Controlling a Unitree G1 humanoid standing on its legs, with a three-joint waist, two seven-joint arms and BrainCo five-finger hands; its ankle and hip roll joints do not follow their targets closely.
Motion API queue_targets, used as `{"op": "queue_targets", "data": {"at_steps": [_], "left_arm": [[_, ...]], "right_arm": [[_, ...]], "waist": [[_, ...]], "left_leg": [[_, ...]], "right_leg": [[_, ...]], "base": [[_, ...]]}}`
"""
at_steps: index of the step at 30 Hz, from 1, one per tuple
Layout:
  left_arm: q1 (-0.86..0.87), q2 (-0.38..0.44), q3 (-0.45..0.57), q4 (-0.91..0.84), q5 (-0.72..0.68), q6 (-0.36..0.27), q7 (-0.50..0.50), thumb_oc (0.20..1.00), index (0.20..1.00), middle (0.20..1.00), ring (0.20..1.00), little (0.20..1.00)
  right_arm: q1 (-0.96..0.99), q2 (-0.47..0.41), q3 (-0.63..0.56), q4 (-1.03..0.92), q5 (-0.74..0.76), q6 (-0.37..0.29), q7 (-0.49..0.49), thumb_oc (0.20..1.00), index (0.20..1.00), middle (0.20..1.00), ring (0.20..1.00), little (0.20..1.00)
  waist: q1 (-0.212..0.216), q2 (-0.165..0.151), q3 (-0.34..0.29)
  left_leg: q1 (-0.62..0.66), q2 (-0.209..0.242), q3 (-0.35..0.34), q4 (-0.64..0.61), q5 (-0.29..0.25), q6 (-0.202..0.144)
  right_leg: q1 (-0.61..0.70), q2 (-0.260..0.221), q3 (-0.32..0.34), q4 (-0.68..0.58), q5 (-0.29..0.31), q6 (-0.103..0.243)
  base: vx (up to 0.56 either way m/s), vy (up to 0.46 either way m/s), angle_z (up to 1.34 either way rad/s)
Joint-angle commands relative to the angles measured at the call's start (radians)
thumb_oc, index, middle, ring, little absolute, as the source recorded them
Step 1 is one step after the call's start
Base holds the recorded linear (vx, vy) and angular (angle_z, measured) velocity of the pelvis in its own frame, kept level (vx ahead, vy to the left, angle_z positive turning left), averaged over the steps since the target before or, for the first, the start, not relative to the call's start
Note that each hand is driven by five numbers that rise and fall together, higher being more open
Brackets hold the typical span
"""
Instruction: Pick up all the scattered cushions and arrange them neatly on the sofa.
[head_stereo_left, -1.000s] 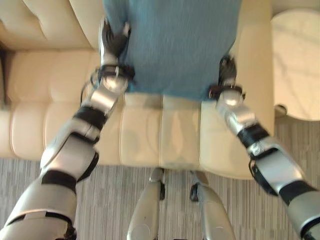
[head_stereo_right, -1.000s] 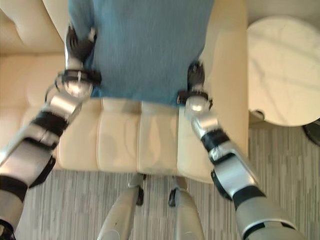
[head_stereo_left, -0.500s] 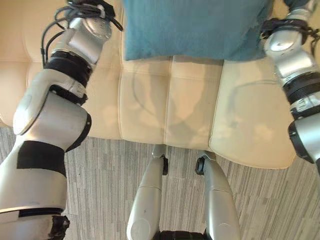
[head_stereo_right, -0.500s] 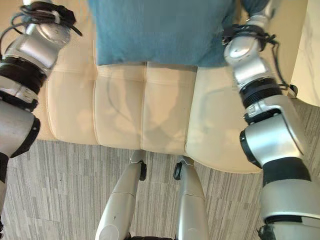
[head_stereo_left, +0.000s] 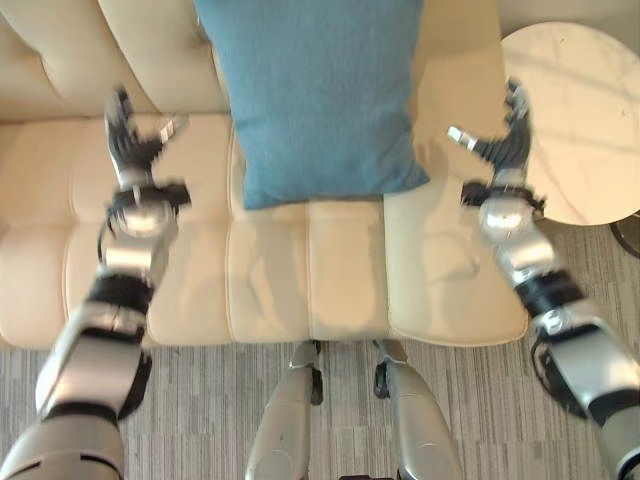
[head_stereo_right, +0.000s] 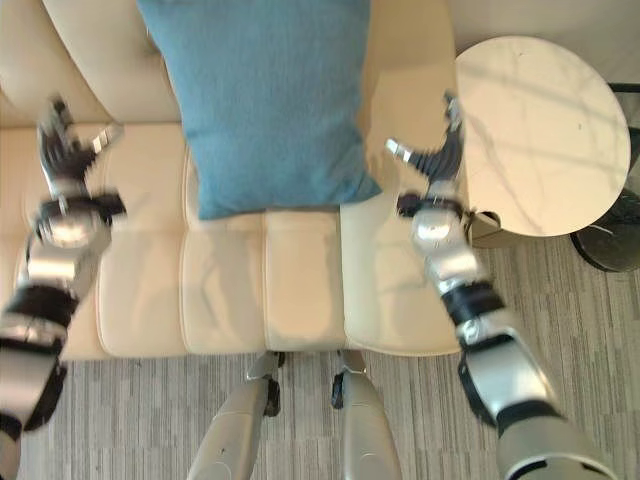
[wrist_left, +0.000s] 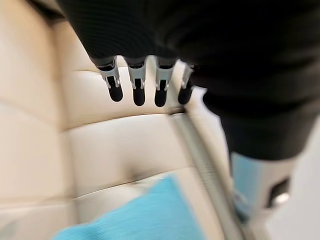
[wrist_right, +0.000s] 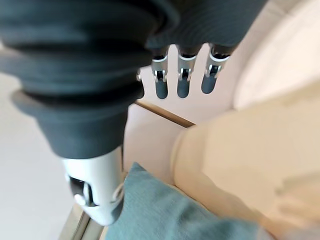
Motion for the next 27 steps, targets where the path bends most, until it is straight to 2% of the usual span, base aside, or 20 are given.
{"op": "queue_targets", "data": {"at_steps": [1,6,7,11,14,19,21,22,23,24,26,27], "left_arm": [[0.119,-0.076,0.075,-0.082,-0.020,-0.076,-0.048,1.000,1.000,1.000,1.000,1.000],[0.389,-0.208,0.153,-0.139,0.002,-0.060,-0.126,1.000,1.000,1.000,1.000,1.000],[0.465,-0.247,0.165,-0.120,-0.004,-0.037,-0.157,1.000,1.000,1.000,1.000,1.000],[0.560,-0.291,0.155,-0.121,0.014,-0.003,-0.202,1.000,1.000,1.000,1.000,1.000],[0.647,-0.322,0.107,-0.135,0.066,0.034,-0.253,1.000,1.000,1.000,1.000,1.000],[0.703,-0.331,0.090,-0.156,0.084,0.053,-0.268,1.000,1.000,1.000,1.000,1.000],[0.717,-0.310,0.086,-0.181,0.109,0.057,-0.261,1.000,1.000,1.000,1.000,1.000],[0.717,-0.310,0.086,-0.181,0.109,0.057,-0.261,1.000,1.000,1.000,1.000,1.000],[0.707,-0.293,0.071,-0.193,0.135,0.058,-0.259,1.000,1.000,1.000,1.000,1.000],[0.707,-0.293,0.071,-0.193,0.135,0.058,-0.259,1.000,1.000,1.000,1.000,1.000],[0.723,-0.287,0.064,-0.207,0.143,0.066,-0.274,1.000,1.000,1.000,1.000,1.000],[0.723,-0.287,0.064,-0.207,0.143,0.066,-0.275,1.000,1.000,1.000,1.000,1.000]], "right_arm": [[0.120,0.045,-0.055,-0.068,-0.029,-0.054,0.098,1.000,1.000,1.000,1.000,1.000],[0.368,0.100,-0.088,-0.117,-0.009,-0.049,0.231,1.000,1.000,1.000,1.000,1.000],[0.454,0.115,-0.108,-0.118,0.018,-0.032,0.274,1.000,1.000,1.000,1.000,1.000],[0.570,0.122,-0.123,-0.134,0.016,-0.010,0.323,1.000,1.000,1.000,1.000,1.000],[0.683,0.127,-0.145,-0.131,-0.009,0.008,0.358,1.000,1.000,1.000,1.000,1.000],[0.753,0.139,-0.160,-0.142,-0.019,0.012,0.372,1.000,1.000,1.000,1.000,1.000],[0.776,0.145,-0.145,-0.129,-0.029,0.020,0.381,1.000,1.000,1.000,1.000,1.000],[0.776,0.145,-0.145,-0.129,-0.029,0.019,0.381,1.000,1.000,1.000,1.000,1.000],[0.759,0.146,-0.131,-0.104,-0.021,0.022,0.379,1.000,1.000,1.000,1.000,1.000],[0.758,0.146,-0.131,-0.104,-0.021,0.022,0.379,1.000,1.000,1.000,1.000,1.000],[0.761,0.141,-0.123,-0.099,-0.017,0.023,0.387,1.000,1.000,1.000,1.000,1.000],[0.761,0.141,-0.123,-0.100,-0.017,0.023,0.387,1.000,1.000,1.000,1.000,1.000]], "waist": [[0.020,0.000,-0.110],[0.010,-0.011,-0.185],[0.004,-0.015,-0.214],[-0.008,-0.016,-0.250],[-0.028,-0.018,-0.280],[-0.042,-0.023,-0.272],[-0.042,-0.029,-0.249],[-0.042,-0.029,-0.249],[-0.039,-0.014,-0.240],[-0.039,-0.014,-0.242],[-0.034,-0.007,-0.254],[-0.033,-0.006,-0.256]], "left_leg": [[0.116,-0.005,0.003,-0.036,-0.126,0.006],[0.233,0.000,0.043,-0.103,-0.123,0.008],[0.259,0.002,0.061,-0.103,-0.132,0.009],[0.290,0.005,0.074,-0.103,-0.141,0.010],[0.326,-0.002,0.073,-0.103,-0.153,0.018],[0.337,-0.004,0.088,-0.103,-0.157,0.023],[0.308,0.020,0.126,-0.103,-0.133,0.020],[0.307,0.021,0.126,-0.103,-0.133,0.019],[0.299,0.041,0.129,-0.103,-0.117,0.019],[0.296,0.041,0.130,-0.103,-0.116,0.019],[0.295,0.054,0.132,-0.103,-0.115,0.020],[0.293,0.055,0.132,-0.103,-0.115,0.020]], "right_leg": [[0.167,-0.017,-0.009,-0.017,-0.162,0.067],[0.250,-0.002,0.010,-0.065,-0.143,0.080],[0.269,0.002,0.021,-0.065,-0.143,0.082],[0.296,0.002,0.024,-0.065,-0.145,0.086],[0.335,-0.003,0.022,-0.065,-0.145,0.090],[0.337,-0.009,0.018,-0.060,-0.124,0.102],[0.289,-0.002,0.015,-0.033,-0.072,0.118],[0.286,-0.002,0.016,-0.031,-0.074,0.118],[0.285,0.006,0.008,0.074,-0.140,0.101],[0.282,0.006,0.008,0.075,-0.139,0.101],[0.326,0.010,0.017,0.215,-0.223,0.084],[0.324,0.011,0.018,0.215,-0.222,0.084]], "base": [[0.09,0.014,-0.24],[0.03,0.055,-0.25],[-0.04,0.060,-0.25],[-0.04,0.054,-0.35],[-0.04,0.082,-0.09],[-0.08,0.066,-0.04],[-0.26,-0.022,-0.34],[-0.29,-0.069,-0.48],[-0.13,-0.032,-0.30],[-0.17,-0.051,-0.20],[-0.13,-0.091,-0.22],[-0.09,-0.117,-0.19]]}}
